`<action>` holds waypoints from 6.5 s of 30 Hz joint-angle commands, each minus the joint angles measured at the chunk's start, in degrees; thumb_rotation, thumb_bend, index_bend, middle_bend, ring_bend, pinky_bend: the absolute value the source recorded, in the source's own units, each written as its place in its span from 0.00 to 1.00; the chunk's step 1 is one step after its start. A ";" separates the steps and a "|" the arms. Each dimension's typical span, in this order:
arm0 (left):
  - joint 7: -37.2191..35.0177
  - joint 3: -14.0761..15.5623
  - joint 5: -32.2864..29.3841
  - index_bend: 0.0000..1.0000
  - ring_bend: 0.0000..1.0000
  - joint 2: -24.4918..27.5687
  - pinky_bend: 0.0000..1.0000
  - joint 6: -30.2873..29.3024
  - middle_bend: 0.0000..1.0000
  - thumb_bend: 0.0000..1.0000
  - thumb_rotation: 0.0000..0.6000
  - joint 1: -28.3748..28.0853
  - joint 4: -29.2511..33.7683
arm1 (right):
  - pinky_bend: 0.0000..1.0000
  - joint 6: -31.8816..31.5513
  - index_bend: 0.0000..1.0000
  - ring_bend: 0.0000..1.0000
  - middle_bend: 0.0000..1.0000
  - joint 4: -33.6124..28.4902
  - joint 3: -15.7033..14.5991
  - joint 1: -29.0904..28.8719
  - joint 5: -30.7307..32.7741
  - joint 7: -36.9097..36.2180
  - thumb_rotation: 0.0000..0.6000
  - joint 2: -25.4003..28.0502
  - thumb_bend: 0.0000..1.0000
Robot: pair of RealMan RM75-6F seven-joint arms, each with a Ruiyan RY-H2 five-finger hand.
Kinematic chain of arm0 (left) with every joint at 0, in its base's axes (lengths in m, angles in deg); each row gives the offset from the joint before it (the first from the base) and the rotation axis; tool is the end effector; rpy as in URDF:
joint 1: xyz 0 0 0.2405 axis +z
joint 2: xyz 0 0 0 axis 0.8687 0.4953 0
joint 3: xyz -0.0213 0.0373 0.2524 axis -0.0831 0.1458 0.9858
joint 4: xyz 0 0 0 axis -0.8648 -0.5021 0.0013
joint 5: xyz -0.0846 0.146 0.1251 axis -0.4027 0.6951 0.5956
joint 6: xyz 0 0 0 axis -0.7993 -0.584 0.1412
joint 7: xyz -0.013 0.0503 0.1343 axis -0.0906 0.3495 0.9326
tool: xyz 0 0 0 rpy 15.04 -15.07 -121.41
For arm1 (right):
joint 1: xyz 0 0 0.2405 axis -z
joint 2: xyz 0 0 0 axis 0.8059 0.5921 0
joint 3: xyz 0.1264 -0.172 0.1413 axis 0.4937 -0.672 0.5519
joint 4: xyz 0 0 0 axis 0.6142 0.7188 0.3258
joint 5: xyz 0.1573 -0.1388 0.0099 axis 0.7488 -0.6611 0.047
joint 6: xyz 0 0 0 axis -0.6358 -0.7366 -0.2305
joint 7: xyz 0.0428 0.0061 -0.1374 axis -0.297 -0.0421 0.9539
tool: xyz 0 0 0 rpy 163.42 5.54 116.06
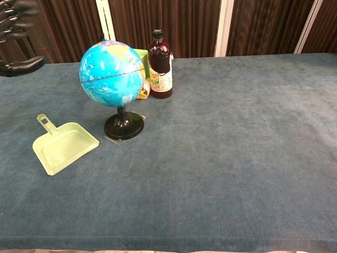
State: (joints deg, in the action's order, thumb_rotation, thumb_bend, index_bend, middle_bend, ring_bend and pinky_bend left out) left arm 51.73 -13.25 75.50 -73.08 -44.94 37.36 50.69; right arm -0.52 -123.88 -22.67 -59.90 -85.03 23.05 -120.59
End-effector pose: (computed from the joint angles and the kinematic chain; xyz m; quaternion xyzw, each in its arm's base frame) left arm -0.1762 0.2810 0.0714 -0.5210 -0.4668 -0.6279 0.3413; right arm -0.3078 -0.1781 0.1434 0.6528 -0.3712 0.3616 0.5526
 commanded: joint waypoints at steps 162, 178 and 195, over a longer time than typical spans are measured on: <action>12.49 -7.16 -16.09 0.00 0.00 -14.60 0.00 8.00 0.00 0.30 0.79 -12.93 -13.62 | 0.00 -0.78 0.00 0.00 0.00 -0.43 -0.54 0.45 -0.66 -3.88 1.00 2.44 0.18; 10.13 -7.48 -17.76 0.00 0.00 -13.96 0.00 9.22 0.00 0.31 0.84 -12.45 -16.80 | 0.00 -0.71 0.00 0.00 0.00 -0.38 -0.49 0.46 -0.52 -3.51 1.00 2.26 0.18; 7.03 -7.88 -19.21 0.00 0.00 -14.06 0.00 11.69 0.00 0.31 0.86 -12.78 -20.29 | 0.00 -0.64 0.00 0.00 0.00 -0.40 -0.36 0.45 -0.27 -3.02 1.00 2.05 0.18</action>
State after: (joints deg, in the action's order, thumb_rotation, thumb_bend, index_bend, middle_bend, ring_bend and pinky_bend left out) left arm 58.81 -21.10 56.34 -87.09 -33.29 24.62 30.44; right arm -1.16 -124.27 -23.03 -59.45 -85.30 20.03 -118.54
